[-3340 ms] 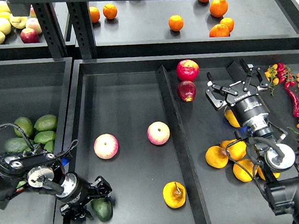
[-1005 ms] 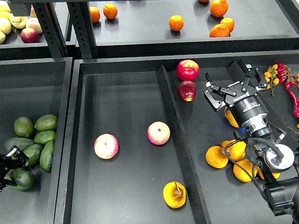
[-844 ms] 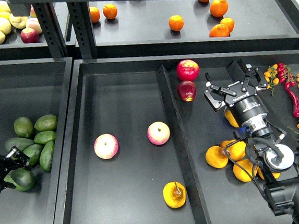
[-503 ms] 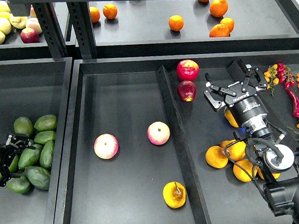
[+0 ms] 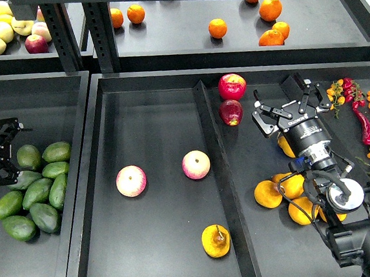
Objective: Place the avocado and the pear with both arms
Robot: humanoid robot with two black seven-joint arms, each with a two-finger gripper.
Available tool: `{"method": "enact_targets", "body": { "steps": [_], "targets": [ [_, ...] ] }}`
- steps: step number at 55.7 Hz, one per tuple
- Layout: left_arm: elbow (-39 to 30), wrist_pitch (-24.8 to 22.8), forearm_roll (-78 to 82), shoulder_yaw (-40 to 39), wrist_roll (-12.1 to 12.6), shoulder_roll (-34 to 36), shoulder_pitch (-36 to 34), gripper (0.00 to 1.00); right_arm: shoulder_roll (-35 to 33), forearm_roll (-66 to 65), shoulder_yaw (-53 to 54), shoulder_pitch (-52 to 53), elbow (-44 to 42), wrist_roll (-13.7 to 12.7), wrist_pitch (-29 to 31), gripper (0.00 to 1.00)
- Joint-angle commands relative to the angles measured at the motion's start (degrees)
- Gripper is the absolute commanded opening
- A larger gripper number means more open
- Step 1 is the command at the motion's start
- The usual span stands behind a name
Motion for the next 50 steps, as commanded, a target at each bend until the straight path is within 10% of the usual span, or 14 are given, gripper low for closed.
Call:
{"method": "enact_targets", "body": {
  "steps": [1, 36, 50],
  "targets": [
    [-0.51, 0.0, -0.05, -10.55, 0.0, -4.68, 2.43, 1.0, -0.01, 0.0, 0.0, 0.02, -0.09, 0.01, 0.24, 1.0],
    [-10.35, 0.0, -0.14, -42.91, -0.14, -25.34, 12.98, 1.0, -0.01, 0.0, -0.09, 0.28, -0.18, 0.09, 0.24, 1.0],
    [-19.23, 0.4, -0.22, -45.28, -5.5, -32.46, 18.95, 1.0, -0.01, 0.0, -0.09, 0.2, -0.01, 0.36, 0.42, 1.0]
  ]
}}
